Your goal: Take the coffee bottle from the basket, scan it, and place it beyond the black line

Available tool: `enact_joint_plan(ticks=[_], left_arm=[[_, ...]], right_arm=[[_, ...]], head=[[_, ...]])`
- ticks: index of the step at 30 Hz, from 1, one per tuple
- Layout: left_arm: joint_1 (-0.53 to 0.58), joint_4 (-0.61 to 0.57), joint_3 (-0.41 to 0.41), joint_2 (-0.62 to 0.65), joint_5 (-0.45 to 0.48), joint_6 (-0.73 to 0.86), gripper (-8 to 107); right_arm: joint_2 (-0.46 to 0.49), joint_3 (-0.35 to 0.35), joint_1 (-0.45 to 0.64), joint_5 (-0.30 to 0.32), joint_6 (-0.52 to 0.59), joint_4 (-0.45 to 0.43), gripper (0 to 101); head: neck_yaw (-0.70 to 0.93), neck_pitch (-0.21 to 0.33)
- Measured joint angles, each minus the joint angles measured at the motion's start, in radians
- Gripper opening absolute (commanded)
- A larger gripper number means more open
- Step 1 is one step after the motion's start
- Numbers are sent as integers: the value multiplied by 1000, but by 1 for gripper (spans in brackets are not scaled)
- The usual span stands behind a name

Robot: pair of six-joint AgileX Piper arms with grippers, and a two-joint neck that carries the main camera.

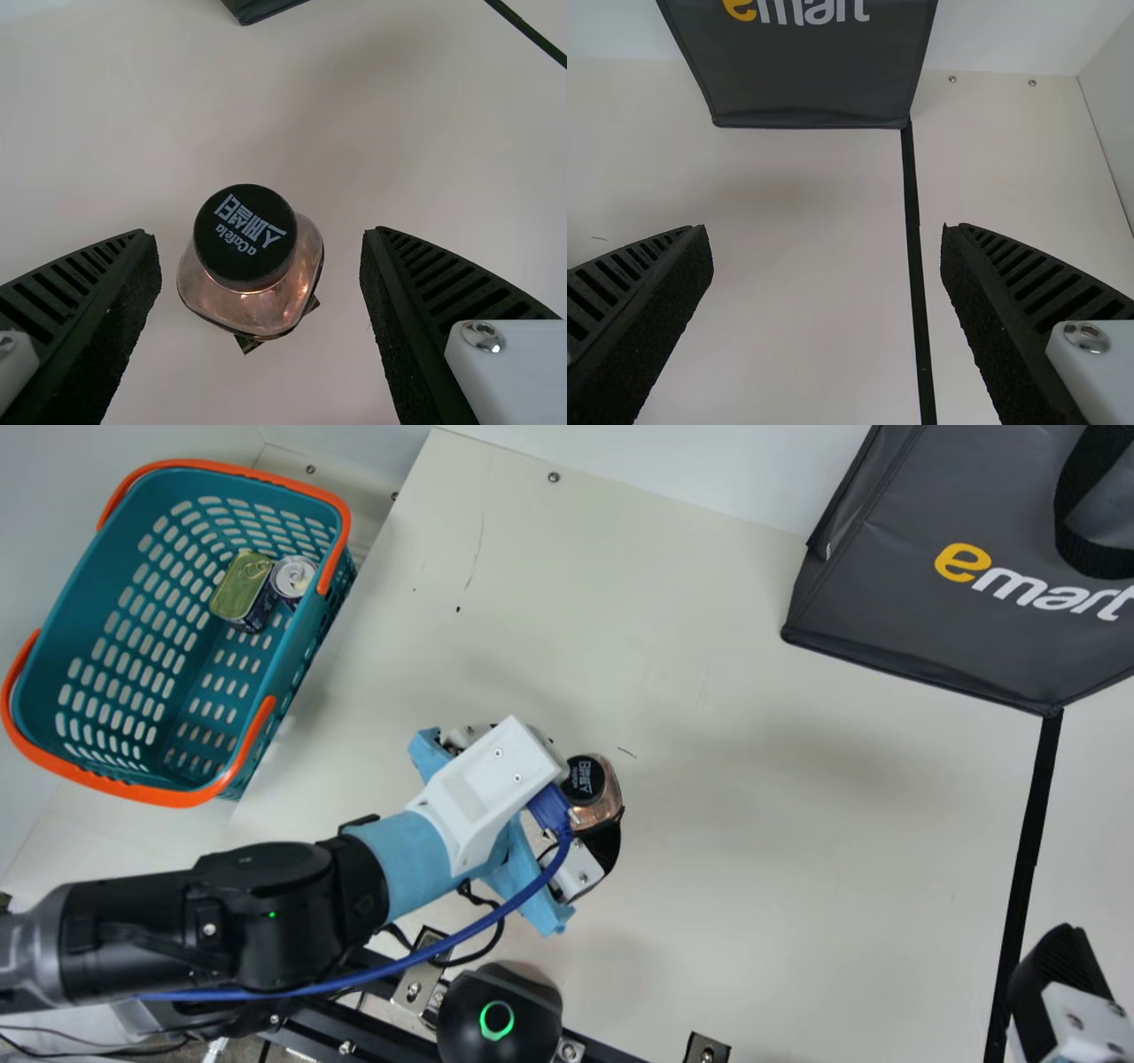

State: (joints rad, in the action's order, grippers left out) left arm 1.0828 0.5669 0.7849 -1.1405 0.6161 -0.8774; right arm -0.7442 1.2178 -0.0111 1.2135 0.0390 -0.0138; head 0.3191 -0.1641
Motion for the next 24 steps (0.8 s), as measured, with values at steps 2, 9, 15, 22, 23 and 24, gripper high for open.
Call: enact_joint_plan(ticks=[2,9,15,22,23,24], left_arm=[[0,5,-7,-4,-7,-5,90],[-18,9,-23,-17,-33,-8,90],[-46,9,-25,-30,-60,3,90],[-78,-3,-21,-46,-91,25,50],[-80,-6,-19,-47,-93,31,43],[-82,-10,-19,-47,-96,34,37]], right_arm=[[0,0,0,0,0,0,91],[0,0,0,0,0,0,91],[0,0,0,0,0,0,91],[0,0,0,0,0,0,91],[0,0,0,0,0,0,91],[0,0,0,0,0,0,91]], head=[[0,0],[0,0],[0,0],[0,0],[0,0],[0,0]])
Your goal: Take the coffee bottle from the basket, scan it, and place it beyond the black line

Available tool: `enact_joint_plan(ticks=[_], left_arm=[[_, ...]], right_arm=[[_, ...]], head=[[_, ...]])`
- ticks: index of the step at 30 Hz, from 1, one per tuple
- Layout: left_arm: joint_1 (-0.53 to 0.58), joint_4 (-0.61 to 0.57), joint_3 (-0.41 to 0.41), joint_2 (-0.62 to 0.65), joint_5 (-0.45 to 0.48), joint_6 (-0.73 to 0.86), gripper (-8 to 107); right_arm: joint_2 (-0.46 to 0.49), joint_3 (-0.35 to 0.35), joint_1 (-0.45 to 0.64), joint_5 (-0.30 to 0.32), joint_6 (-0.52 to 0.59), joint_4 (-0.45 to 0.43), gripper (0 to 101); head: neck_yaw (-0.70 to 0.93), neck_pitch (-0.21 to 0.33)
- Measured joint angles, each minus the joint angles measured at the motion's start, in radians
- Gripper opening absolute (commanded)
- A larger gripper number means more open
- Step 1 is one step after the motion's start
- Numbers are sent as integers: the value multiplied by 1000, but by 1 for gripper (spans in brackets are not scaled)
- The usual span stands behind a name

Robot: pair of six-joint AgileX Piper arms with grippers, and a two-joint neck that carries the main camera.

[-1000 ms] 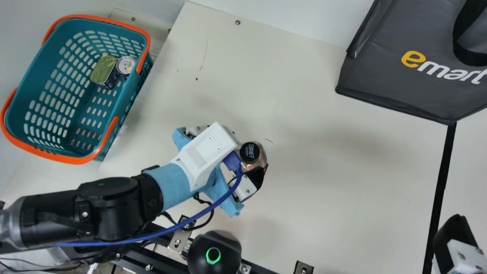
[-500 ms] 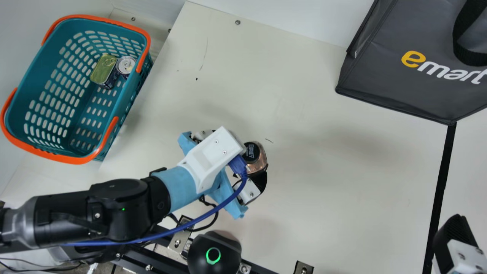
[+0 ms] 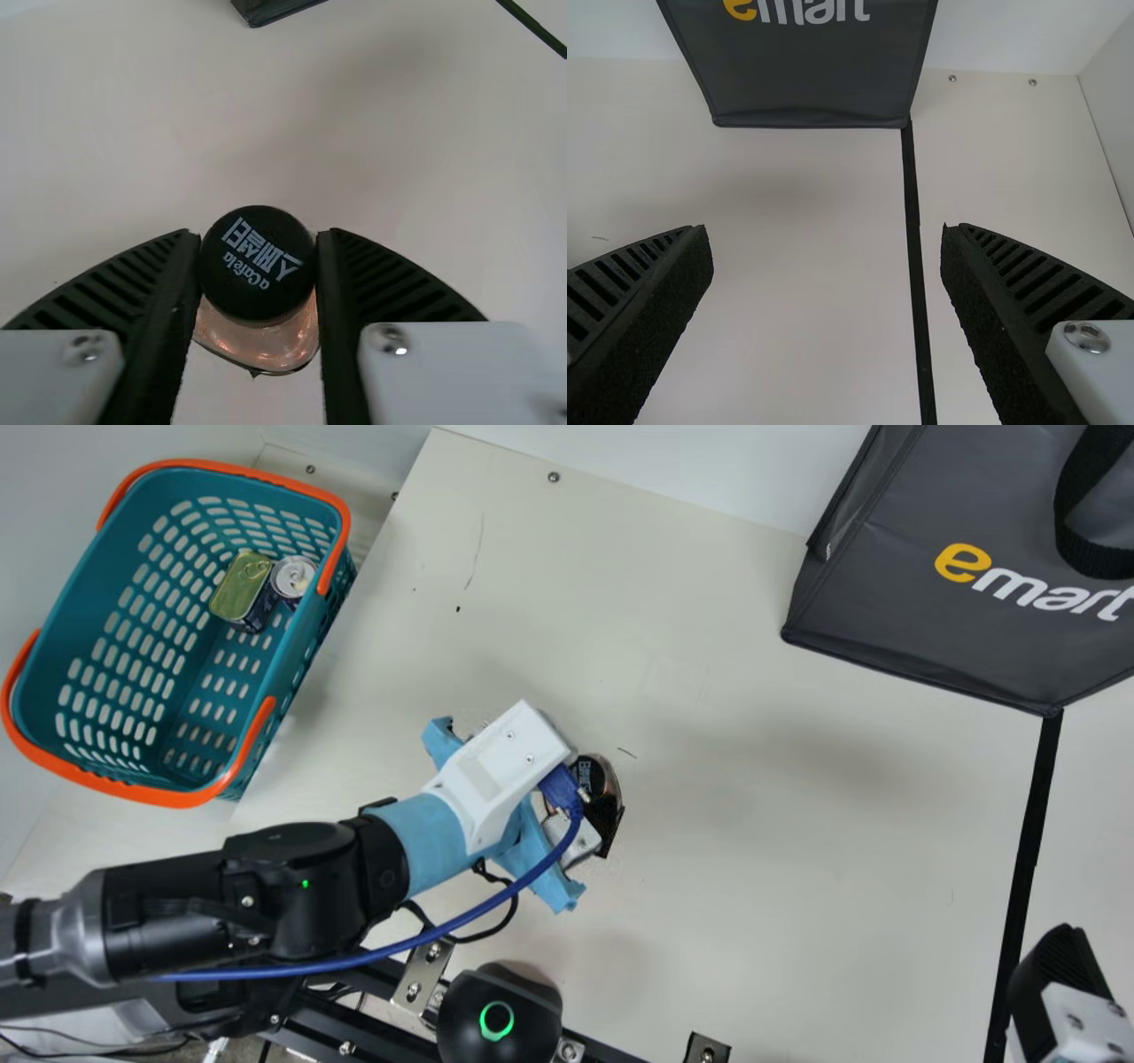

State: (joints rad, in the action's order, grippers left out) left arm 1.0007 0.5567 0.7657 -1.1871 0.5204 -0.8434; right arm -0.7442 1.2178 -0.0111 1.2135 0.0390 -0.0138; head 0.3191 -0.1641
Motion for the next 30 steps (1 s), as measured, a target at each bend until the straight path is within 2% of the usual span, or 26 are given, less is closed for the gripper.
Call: enact_joint_plan(ticks=[4,16,30], left_arm=[[-10,-15,2,-1,-9,18,10],[-25,-98,6,9,-46,109,10],[-78,-345,-18,55,-100,460,10]], right_arm=[[0,0,0,0,0,0,91],[0,0,0,0,0,0,91],[0,0,0,0,0,0,91]], head=[[0,0],[0,0],[0,0]])
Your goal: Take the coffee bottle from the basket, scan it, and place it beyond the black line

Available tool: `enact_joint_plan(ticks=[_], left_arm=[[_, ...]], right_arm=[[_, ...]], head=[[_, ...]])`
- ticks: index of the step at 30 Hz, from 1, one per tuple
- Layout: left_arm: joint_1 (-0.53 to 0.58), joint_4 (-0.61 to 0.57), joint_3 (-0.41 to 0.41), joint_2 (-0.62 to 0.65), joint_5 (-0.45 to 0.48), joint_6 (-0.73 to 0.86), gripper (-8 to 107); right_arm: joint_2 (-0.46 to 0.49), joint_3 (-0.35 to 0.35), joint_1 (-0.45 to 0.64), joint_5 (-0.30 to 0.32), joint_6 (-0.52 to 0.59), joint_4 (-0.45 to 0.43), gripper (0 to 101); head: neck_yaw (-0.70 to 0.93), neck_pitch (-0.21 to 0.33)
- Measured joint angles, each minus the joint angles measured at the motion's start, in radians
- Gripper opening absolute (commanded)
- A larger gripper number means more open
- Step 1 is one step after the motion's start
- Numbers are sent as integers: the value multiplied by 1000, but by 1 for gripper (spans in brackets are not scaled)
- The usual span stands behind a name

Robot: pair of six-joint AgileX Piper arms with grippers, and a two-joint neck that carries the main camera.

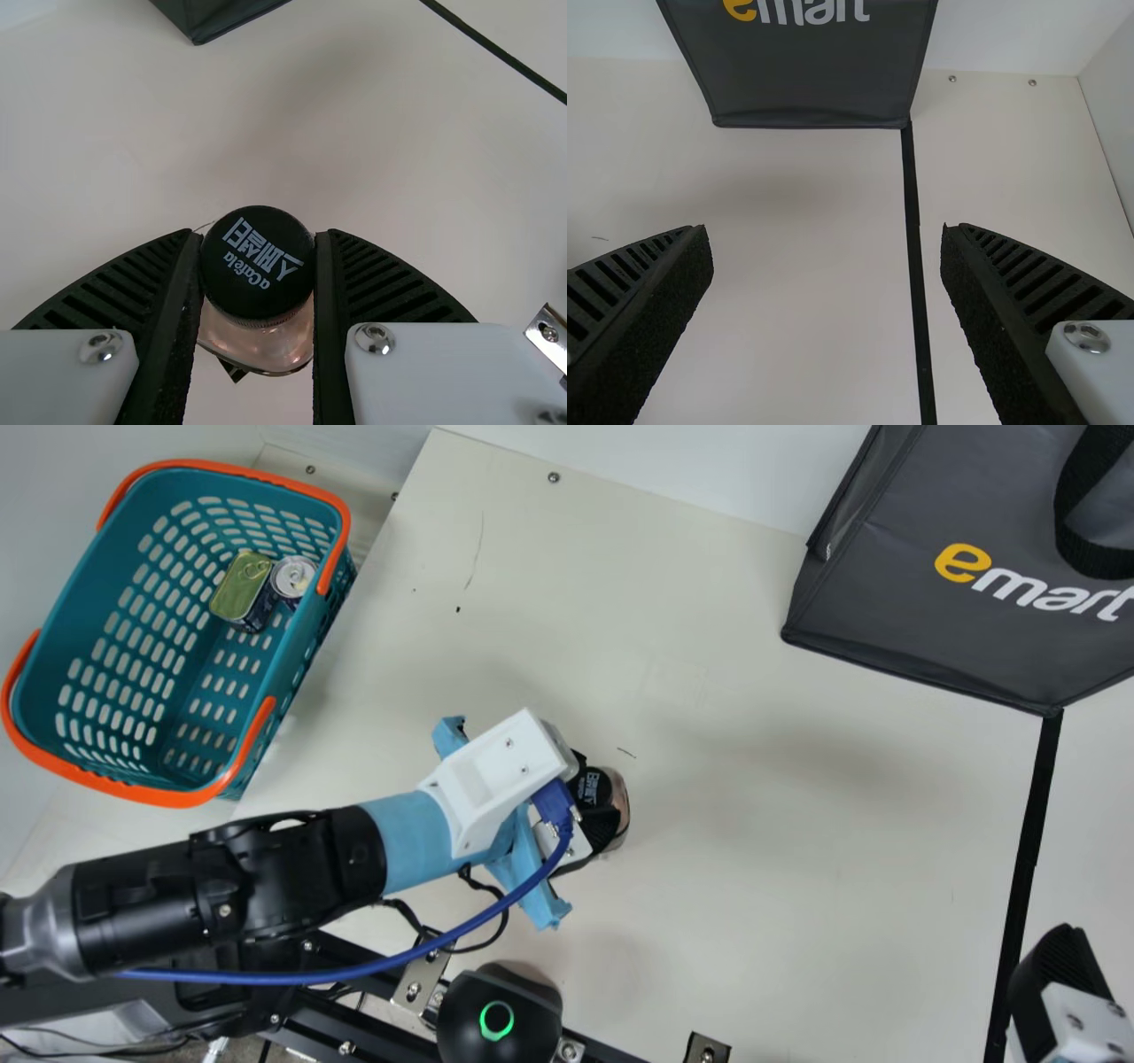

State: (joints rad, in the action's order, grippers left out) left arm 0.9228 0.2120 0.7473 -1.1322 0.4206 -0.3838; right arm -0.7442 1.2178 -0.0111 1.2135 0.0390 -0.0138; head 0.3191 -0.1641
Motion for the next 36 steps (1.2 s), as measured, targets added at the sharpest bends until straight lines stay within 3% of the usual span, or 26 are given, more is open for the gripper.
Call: enact_joint_plan(ticks=[16,36], left_arm=[[-106,-313,18,19,5,479,10],[-320,-676,32,63,139,974,10]], right_arm=[[0,0,0,0,0,0,91],[0,0,0,0,0,0,91]], head=[[0,0],[0,0]])
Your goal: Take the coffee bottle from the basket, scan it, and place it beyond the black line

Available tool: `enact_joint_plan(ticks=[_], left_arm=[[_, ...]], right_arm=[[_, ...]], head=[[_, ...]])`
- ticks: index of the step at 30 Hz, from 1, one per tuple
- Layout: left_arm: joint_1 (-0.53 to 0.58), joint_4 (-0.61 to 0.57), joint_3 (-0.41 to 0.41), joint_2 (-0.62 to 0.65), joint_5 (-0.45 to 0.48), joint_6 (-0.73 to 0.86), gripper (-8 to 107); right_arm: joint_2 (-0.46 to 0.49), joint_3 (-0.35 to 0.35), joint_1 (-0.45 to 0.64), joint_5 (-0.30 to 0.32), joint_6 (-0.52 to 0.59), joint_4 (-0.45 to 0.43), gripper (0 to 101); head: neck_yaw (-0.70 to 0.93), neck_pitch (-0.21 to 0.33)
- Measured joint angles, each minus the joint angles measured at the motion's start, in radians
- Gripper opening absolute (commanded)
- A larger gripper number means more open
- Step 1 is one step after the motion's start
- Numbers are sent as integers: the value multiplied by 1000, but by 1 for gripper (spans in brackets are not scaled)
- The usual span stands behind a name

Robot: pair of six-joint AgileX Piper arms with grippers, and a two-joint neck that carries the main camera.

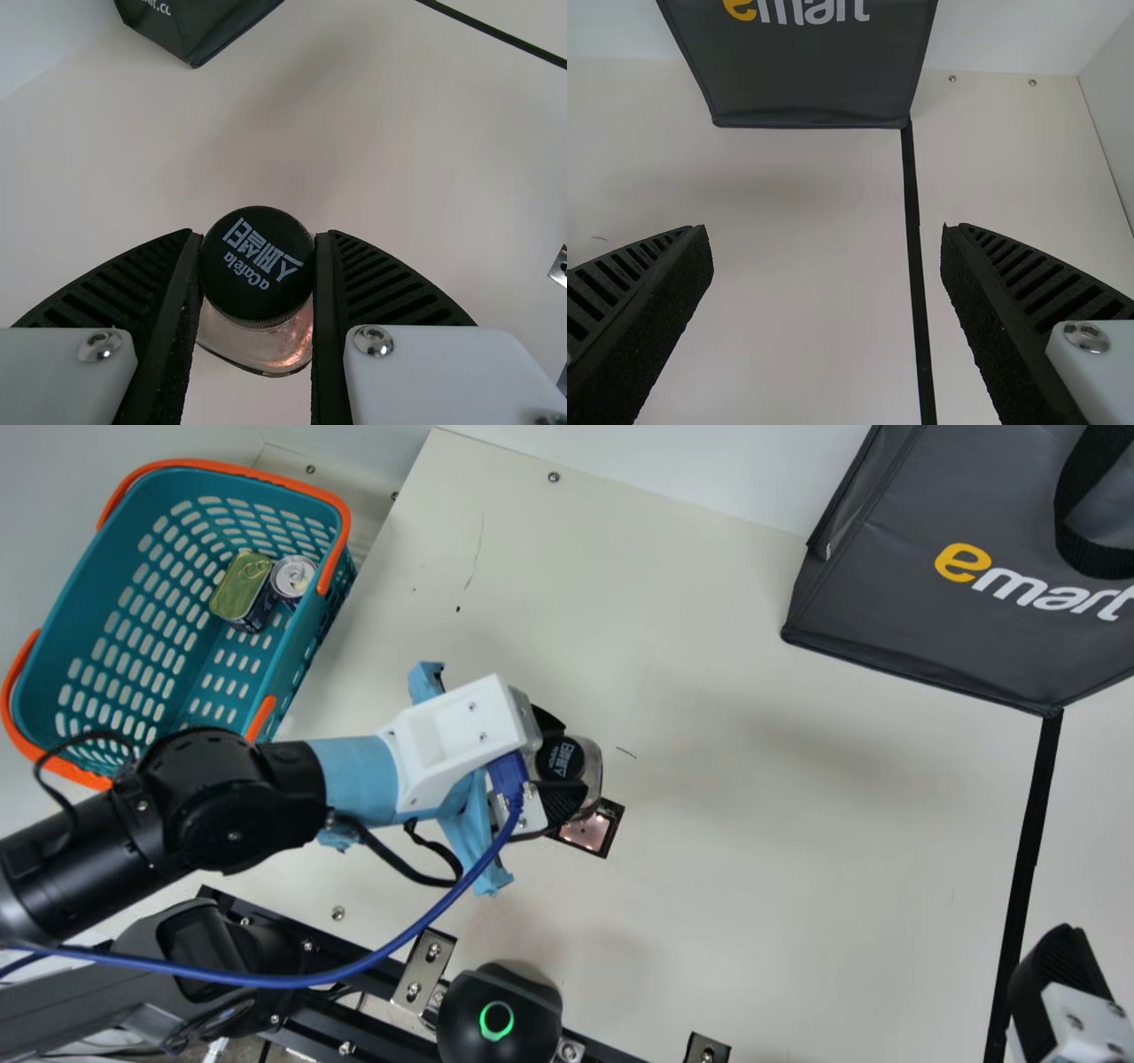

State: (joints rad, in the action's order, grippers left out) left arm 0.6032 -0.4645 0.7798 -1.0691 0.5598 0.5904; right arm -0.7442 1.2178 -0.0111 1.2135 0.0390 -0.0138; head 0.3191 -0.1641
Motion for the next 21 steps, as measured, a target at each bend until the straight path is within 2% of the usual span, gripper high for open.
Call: enact_joint_plan(ticks=[8,21], left_arm=[[-54,-68,-22,44,59,85,10],[-46,-73,-39,101,104,65,10]], right_arm=[[0,0,0,0,0,0,91],[0,0,0,0,0,0,91]], head=[[0,0],[0,0]])
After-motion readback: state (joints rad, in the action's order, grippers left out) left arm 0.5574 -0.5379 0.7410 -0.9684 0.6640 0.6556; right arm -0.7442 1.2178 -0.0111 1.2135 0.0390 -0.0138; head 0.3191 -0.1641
